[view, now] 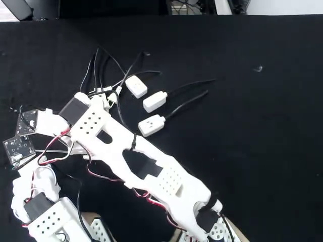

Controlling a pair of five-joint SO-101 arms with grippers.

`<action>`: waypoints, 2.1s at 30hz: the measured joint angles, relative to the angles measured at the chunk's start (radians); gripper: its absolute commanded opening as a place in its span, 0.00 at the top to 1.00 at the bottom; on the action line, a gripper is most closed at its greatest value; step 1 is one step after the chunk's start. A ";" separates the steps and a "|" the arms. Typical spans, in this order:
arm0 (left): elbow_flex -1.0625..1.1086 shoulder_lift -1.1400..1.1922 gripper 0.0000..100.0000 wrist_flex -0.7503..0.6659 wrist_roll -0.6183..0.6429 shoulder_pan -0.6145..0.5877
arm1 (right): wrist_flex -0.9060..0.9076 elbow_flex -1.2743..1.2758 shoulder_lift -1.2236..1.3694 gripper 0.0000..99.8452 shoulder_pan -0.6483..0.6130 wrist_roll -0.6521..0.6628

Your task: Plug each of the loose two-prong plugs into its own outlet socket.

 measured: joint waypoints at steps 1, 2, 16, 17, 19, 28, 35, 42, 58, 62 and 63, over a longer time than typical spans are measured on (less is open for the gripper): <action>0.000 0.000 0.97 0.000 0.000 0.000 | 0.000 0.000 0.000 0.99 0.000 -0.002; 0.000 0.000 0.97 0.000 0.000 0.000 | 0.000 0.000 0.000 0.99 0.000 -0.002; 0.000 0.000 0.97 0.000 0.000 0.000 | -0.029 0.107 -0.064 0.99 0.015 -0.003; 0.000 0.000 0.97 0.000 0.000 0.000 | -0.041 0.124 -0.071 0.99 0.018 -0.003; 0.000 0.000 0.97 0.000 0.000 0.000 | -0.072 0.166 -0.092 0.99 0.018 -0.003; 0.000 0.000 0.97 0.000 0.000 0.000 | -0.209 0.373 -0.210 0.99 0.018 -0.003; 0.000 0.000 0.97 0.000 0.000 0.000 | -0.244 0.420 -0.227 0.99 0.018 -0.003; 0.000 0.000 0.97 0.000 0.000 0.000 | -0.244 0.430 -0.227 0.99 -0.012 -0.003; 0.000 0.000 0.97 0.000 0.000 0.000 | -0.273 0.471 -0.230 0.99 0.021 -0.009; 0.000 0.000 0.97 0.000 0.000 0.000 | -0.299 0.497 -0.232 0.99 -0.003 -0.009; 0.000 0.000 0.97 0.000 0.000 -0.008 | -0.311 0.497 -0.232 0.99 -0.005 -0.014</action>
